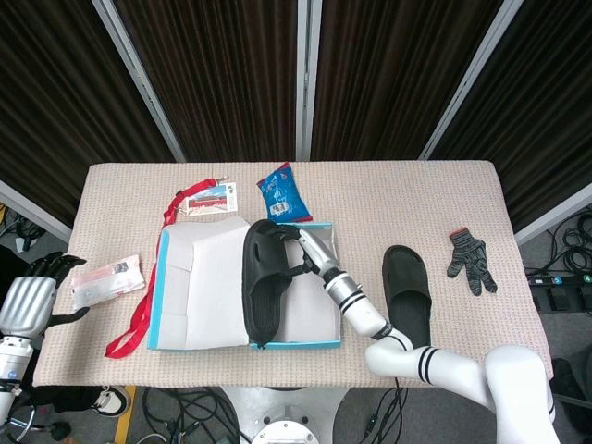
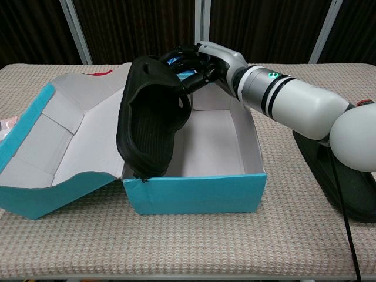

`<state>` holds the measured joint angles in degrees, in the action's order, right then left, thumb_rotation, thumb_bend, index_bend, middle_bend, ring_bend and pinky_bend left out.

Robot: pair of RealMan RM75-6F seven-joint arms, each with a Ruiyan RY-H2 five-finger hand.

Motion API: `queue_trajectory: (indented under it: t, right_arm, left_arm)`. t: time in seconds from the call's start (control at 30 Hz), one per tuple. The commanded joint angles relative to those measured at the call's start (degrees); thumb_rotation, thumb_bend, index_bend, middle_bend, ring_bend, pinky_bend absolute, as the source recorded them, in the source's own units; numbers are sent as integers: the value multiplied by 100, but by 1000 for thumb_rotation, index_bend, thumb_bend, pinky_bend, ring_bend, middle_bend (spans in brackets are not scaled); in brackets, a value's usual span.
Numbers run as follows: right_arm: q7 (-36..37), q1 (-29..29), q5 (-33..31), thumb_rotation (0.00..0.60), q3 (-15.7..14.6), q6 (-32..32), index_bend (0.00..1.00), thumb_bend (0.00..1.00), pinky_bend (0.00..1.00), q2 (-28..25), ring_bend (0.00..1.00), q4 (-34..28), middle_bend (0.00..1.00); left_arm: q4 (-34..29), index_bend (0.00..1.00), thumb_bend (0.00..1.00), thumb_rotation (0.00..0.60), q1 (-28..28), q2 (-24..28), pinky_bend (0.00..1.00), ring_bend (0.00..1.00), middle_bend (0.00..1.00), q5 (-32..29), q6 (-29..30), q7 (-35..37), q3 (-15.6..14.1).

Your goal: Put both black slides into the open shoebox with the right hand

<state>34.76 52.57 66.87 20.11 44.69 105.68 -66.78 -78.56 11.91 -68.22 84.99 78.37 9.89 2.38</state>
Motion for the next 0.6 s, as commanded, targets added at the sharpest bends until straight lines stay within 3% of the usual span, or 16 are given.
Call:
queue_trajectory:
  t: [0.03, 0.6]
  right_arm:
    - [53, -9, 55, 600, 14, -18, 515, 127, 240, 31, 149, 86, 445]
    - [859, 86, 601, 600, -145, -305, 517, 122, 251, 358, 149, 989, 437]
  left_arm:
    - [9, 239, 116, 600, 0, -7, 188, 124, 229, 7, 6, 4, 1]
    - [50, 239, 117, 600, 8, 2, 188, 124, 229, -1, -24, -34, 7]
